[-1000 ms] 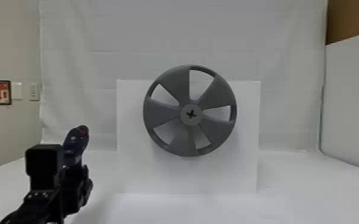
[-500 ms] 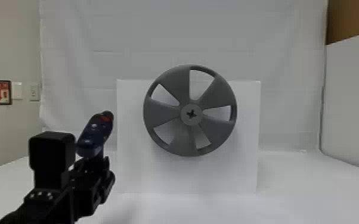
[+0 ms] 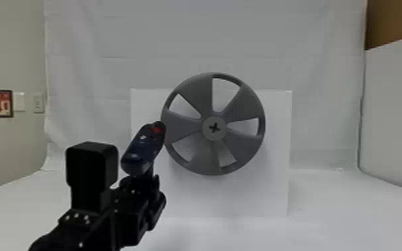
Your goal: Grasp the drill and bring into the middle of wheel
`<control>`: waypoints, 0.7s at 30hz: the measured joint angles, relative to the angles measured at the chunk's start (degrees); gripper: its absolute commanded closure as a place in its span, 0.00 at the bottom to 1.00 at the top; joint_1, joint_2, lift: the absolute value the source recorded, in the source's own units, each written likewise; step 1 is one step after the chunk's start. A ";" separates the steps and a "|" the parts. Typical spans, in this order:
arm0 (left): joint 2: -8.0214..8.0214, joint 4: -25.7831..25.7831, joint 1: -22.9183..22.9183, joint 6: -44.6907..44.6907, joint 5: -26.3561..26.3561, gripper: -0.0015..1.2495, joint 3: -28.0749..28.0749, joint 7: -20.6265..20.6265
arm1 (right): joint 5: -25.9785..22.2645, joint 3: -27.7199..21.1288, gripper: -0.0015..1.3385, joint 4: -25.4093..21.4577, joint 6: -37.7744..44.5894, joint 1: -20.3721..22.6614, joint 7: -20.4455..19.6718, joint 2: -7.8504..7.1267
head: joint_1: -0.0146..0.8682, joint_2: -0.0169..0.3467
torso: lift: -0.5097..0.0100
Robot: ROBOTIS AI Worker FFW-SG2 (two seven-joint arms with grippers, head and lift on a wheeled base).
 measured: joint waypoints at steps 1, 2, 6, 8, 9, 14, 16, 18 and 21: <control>0.06 0.00 -0.24 0.01 0.14 0.98 -0.40 0.06 | 0.06 0.02 0.06 0.00 -0.01 0.00 0.00 0.03 | 0.08 0.13 | 0.21; 0.09 0.00 -0.43 0.03 0.27 0.98 -0.71 0.15 | 0.12 0.03 0.06 0.00 -0.02 0.00 0.00 0.06 | 0.08 0.13 | 0.21; 0.13 -0.01 -1.31 0.09 0.76 0.98 -2.25 0.91 | 0.27 0.07 0.06 0.00 -0.02 0.00 0.00 0.16 | 0.08 0.13 | 0.21; 0.14 0.00 -1.88 0.32 1.01 0.98 -3.21 1.35 | 0.32 0.07 0.06 0.00 -0.03 0.00 0.00 0.18 | 0.08 0.13 | 0.21; 0.14 0.00 -2.15 0.51 1.19 0.98 -3.58 1.59 | 0.34 0.08 0.06 0.00 -0.03 0.00 0.00 0.18 | 0.08 0.13 | 0.21; 0.10 0.19 -3.60 1.56 2.81 0.98 -5.34 3.27 | 0.55 0.25 0.06 0.00 -0.03 0.00 0.00 0.16 | 0.08 0.13 | 0.21; 0.04 0.48 -4.06 1.74 3.32 0.98 -5.92 3.52 | 0.64 0.30 0.06 0.00 -0.03 0.00 0.00 0.14 | 0.08 0.13 | 0.21; -0.11 0.94 -4.57 1.85 3.77 0.98 -6.53 3.60 | 0.75 0.34 0.06 0.00 -0.03 -0.03 0.00 0.11 | 0.08 0.13 | 0.21; -0.47 1.63 -5.29 1.92 4.07 0.98 -7.30 3.61 | 0.89 0.47 0.06 0.00 -0.02 -0.12 0.00 0.06 | 0.08 0.13 | 0.21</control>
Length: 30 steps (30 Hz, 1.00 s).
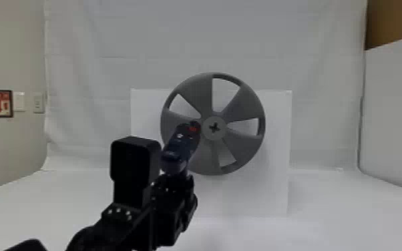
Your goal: Grasp the drill and bring into the middle of wheel
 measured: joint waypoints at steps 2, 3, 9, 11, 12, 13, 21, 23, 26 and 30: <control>-0.31 0.50 -0.42 0.04 0.10 0.98 -0.38 -0.01 | 0.09 0.14 0.06 0.00 0.00 -0.04 0.00 -0.03 | 0.08 0.13 | 0.21; -0.43 0.75 -0.59 0.05 0.14 0.98 -0.53 -0.01 | 0.12 0.19 0.06 0.00 0.00 -0.04 0.00 -0.04 | 0.08 0.13 | 0.21; -1.33 2.83 -1.89 -0.08 0.28 0.98 -1.30 -0.01 | 0.25 0.38 0.06 0.00 0.01 -0.05 0.00 -0.09 | 0.08 0.13 | 0.21; -1.66 3.73 -2.44 -0.14 0.38 0.98 -1.45 -0.01 | 0.29 0.45 0.06 0.00 0.01 -0.04 0.00 -0.16 | 0.08 0.13 | 0.21; -1.80 4.11 -2.67 -0.17 0.43 0.98 -1.51 -0.01 | 0.30 0.48 0.06 0.00 0.01 -0.04 0.00 -0.19 | 0.08 0.13 | 0.21; -1.97 4.63 -3.00 -0.23 0.49 0.98 -1.58 -0.01 | 0.32 0.53 0.06 0.00 0.01 -0.04 0.00 -0.24 | 0.08 0.13 | 0.21; -3.45 8.19 -4.91 -1.27 0.66 0.98 -2.28 -0.01 | 0.37 0.77 0.06 0.00 0.07 0.15 0.00 -0.49 | 0.08 0.13 | 0.21; -3.83 9.13 -5.40 -1.60 0.68 0.98 -2.53 -0.01 | 0.37 0.84 0.06 0.00 0.08 0.15 0.00 -0.55 | 0.08 0.13 | 0.21; -4.14 10.23 -6.01 -1.95 0.69 0.98 -2.76 -0.01 | 0.37 0.96 0.06 0.00 0.08 0.11 0.00 -0.63 | 0.08 0.13 | 0.21; -4.37 11.27 -6.56 -2.41 0.61 0.98 -2.88 -0.02 | 0.37 1.09 0.06 0.00 0.09 0.05 0.00 -0.68 | 0.08 0.13 | 0.21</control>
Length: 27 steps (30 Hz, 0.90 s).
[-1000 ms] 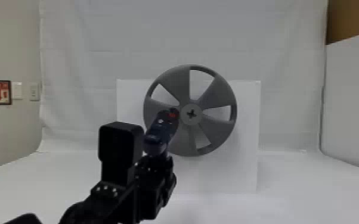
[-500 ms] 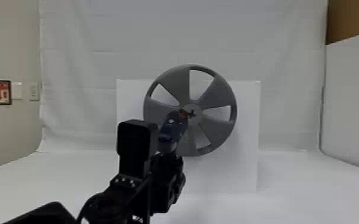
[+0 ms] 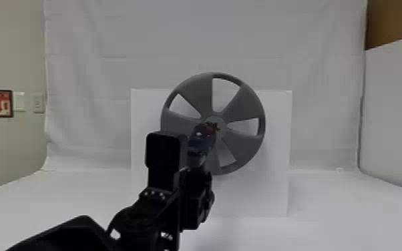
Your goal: Grasp the drill and bring into the middle of wheel
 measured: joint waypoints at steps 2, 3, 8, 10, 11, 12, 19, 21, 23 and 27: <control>-0.11 0.73 -0.23 -0.55 -0.04 0.98 -0.11 -0.03 | 0.00 0.05 0.06 0.00 0.00 0.01 0.00 -0.02 | 0.08 0.13 | 0.21; -0.19 1.25 -0.37 -0.90 -0.04 0.98 -0.18 -0.08 | 0.01 0.05 0.06 0.00 0.00 0.02 0.00 -0.04 | 0.08 0.13 | 0.21; -0.64 3.28 -0.93 -2.04 -0.01 0.98 -0.30 -0.72 | 0.01 0.11 0.06 0.00 0.00 0.01 0.00 -0.08 | 0.08 0.13 | 0.21; -0.78 4.06 -1.13 -2.61 0.00 0.98 -0.33 -0.91 | 0.04 0.18 0.06 0.00 0.00 0.00 0.00 -0.11 | 0.08 0.13 | 0.21; -0.85 4.36 -1.21 -2.82 0.00 0.98 -0.33 -0.97 | 0.05 0.21 0.06 0.00 0.00 0.00 0.00 -0.13 | 0.08 0.13 | 0.21; -0.89 4.63 -1.30 -2.99 0.00 0.98 -0.33 -1.03 | 0.07 0.24 0.06 0.00 0.00 0.00 0.00 -0.14 | 0.08 0.13 | 0.21; -1.10 5.99 -1.90 -3.54 -0.27 0.98 -0.23 -1.36 | 0.10 0.33 0.06 0.00 0.07 0.05 0.00 -0.16 | 0.08 0.13 | 0.21; -1.19 6.30 -2.05 -3.58 -0.33 0.98 -0.17 -1.53 | 0.11 0.36 0.06 0.00 0.08 0.06 0.00 -0.16 | 0.08 0.13 | 0.21; -1.29 6.66 -2.21 -3.62 -0.38 0.98 -0.13 -1.64 | 0.15 0.43 0.06 0.00 0.08 0.07 0.00 -0.16 | 0.08 0.13 | 0.21; -1.43 7.27 -2.43 -3.67 -0.43 0.98 -0.11 -1.67 | 0.18 0.52 0.06 0.00 0.09 0.07 0.00 -0.16 | 0.08 0.13 | 0.21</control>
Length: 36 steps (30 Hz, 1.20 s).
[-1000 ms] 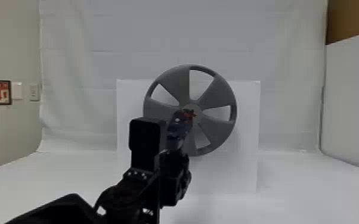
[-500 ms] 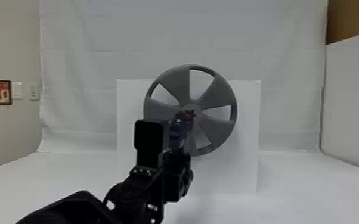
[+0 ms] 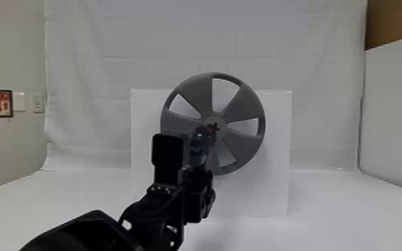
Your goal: Grasp the drill and bring into the middle of wheel
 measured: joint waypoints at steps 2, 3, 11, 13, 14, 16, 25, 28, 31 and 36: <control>-0.05 0.33 -0.10 -0.01 -0.01 0.98 0.01 0.00 | 0.00 0.01 0.06 0.00 0.00 0.00 0.00 0.00 | 0.08 0.13 | 0.21; -0.07 0.46 -0.14 -0.01 -0.02 0.98 0.01 0.00 | 0.00 0.02 0.06 0.00 0.00 0.00 0.00 0.00 | 0.08 0.13 | 0.21; -0.19 1.19 -0.35 -0.08 -0.25 0.98 0.08 -0.08 | 0.09 0.12 0.06 0.00 0.00 0.00 0.00 -0.04 | 0.08 0.13 | 0.21; -0.19 1.23 -0.35 -0.12 -0.28 0.98 0.08 -0.08 | 0.09 0.12 0.06 0.00 0.00 0.00 0.00 -0.07 | 0.08 0.13 | 0.21; -0.19 1.24 -0.36 -0.13 -0.30 0.98 0.08 -0.09 | 0.09 0.12 0.06 0.00 0.00 0.00 0.00 -0.07 | 0.08 0.13 | 0.21; -0.19 1.25 -0.36 -0.18 -0.33 0.98 0.08 -0.15 | 0.09 0.11 0.06 0.00 0.00 0.00 0.00 -0.08 | 0.08 0.13 | 0.21; -0.19 1.27 -0.36 -0.29 -0.49 0.98 0.09 -0.46 | 0.09 0.11 0.06 0.00 0.00 0.00 0.00 -0.08 | 0.08 0.13 | 0.21; -0.19 1.27 -0.35 -0.34 -0.57 0.98 0.09 -0.52 | 0.09 0.11 0.06 0.00 0.00 0.00 0.00 -0.08 | 0.08 0.13 | 0.21; -0.19 1.27 -0.35 -0.36 -0.61 0.98 0.11 -0.55 | 0.09 0.11 0.06 0.00 0.00 0.00 0.00 -0.08 | 0.08 0.13 | 0.21; -0.19 1.27 -0.36 -0.36 -0.70 0.98 0.12 -0.69 | 0.09 0.09 0.06 0.00 0.00 0.02 0.00 -0.09 | 0.08 0.13 | 0.21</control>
